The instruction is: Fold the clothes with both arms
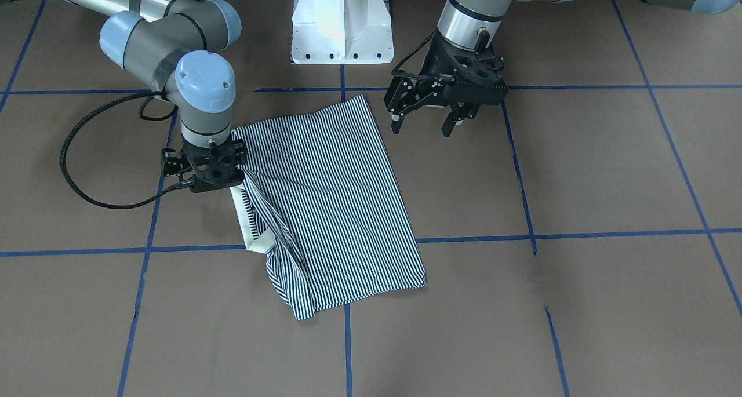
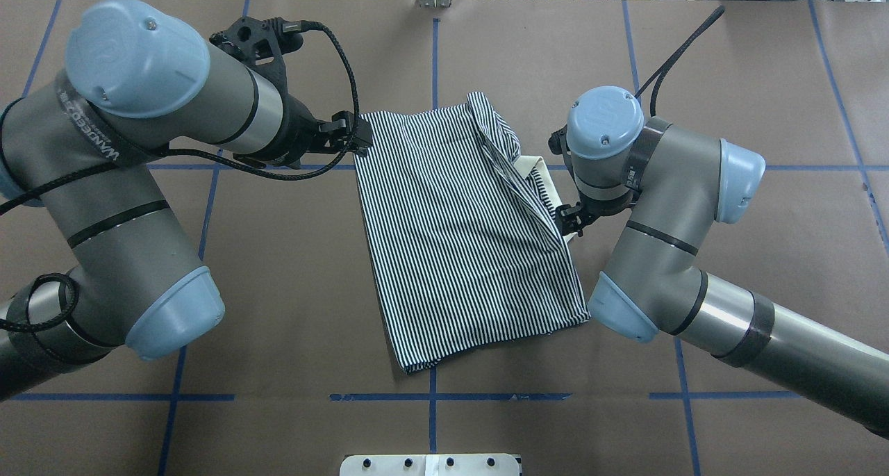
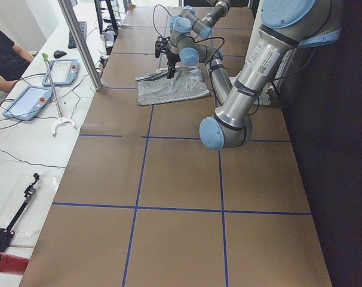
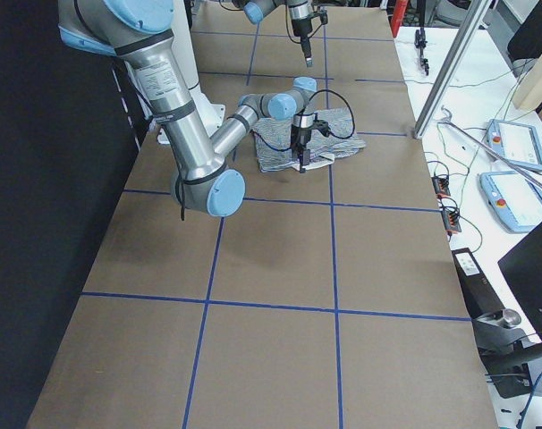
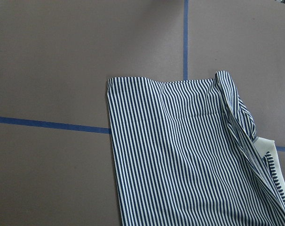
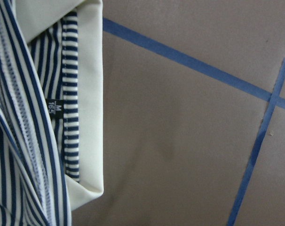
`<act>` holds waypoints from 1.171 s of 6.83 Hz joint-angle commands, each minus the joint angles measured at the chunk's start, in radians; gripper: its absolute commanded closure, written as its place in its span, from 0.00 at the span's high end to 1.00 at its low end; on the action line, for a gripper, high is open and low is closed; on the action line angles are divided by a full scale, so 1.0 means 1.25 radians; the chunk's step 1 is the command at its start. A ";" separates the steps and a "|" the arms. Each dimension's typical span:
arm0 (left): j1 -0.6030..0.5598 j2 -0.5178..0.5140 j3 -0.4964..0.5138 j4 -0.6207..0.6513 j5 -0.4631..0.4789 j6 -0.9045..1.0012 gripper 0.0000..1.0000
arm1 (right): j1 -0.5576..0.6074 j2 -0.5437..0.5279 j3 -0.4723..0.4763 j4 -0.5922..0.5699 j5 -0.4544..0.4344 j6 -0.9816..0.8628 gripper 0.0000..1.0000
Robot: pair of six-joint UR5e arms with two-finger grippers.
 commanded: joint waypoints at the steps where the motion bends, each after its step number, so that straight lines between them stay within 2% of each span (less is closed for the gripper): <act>1: -0.001 0.001 -0.002 0.001 -0.001 0.001 1.00 | 0.007 0.137 -0.114 0.010 -0.002 0.009 1.00; 3: -0.006 0.004 -0.001 0.002 -0.002 0.002 1.00 | 0.007 0.234 -0.341 0.198 -0.008 0.030 1.00; 4: -0.006 0.005 -0.001 0.002 -0.003 0.003 1.00 | 0.007 0.275 -0.405 0.207 -0.013 0.023 1.00; 8: -0.010 0.010 0.004 -0.004 -0.002 0.003 1.00 | 0.006 0.257 -0.410 0.202 -0.021 -0.003 1.00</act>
